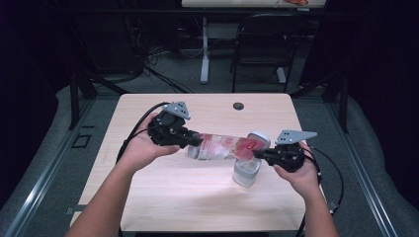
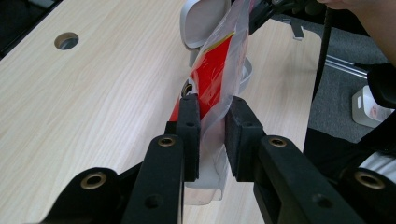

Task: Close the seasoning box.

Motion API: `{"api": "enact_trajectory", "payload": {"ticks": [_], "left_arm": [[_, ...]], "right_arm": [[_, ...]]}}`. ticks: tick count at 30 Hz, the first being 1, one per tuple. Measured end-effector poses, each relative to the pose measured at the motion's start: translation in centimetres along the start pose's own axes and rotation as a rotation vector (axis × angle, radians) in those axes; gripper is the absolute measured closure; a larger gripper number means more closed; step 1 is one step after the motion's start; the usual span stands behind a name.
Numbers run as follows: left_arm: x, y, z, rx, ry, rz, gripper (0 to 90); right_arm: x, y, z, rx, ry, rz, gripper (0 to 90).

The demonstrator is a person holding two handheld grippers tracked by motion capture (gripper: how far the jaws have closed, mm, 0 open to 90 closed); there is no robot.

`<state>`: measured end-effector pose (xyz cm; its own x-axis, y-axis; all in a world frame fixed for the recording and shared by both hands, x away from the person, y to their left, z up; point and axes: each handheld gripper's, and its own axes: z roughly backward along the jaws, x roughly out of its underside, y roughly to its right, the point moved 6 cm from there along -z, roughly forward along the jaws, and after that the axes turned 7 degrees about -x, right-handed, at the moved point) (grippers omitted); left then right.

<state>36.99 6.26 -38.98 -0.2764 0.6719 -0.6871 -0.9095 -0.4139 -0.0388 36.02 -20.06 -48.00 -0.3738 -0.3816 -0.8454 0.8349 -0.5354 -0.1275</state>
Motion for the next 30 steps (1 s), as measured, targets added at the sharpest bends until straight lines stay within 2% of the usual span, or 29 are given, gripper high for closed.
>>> {"api": "enact_trajectory", "payload": {"ticks": [30], "left_arm": [[-0.55, -0.06, -0.18, 0.009, 0.006, 0.001, 76.5]], "right_arm": [[0.29, 0.4, 0.07, -0.005, 0.005, -0.01, 89.2]]}}
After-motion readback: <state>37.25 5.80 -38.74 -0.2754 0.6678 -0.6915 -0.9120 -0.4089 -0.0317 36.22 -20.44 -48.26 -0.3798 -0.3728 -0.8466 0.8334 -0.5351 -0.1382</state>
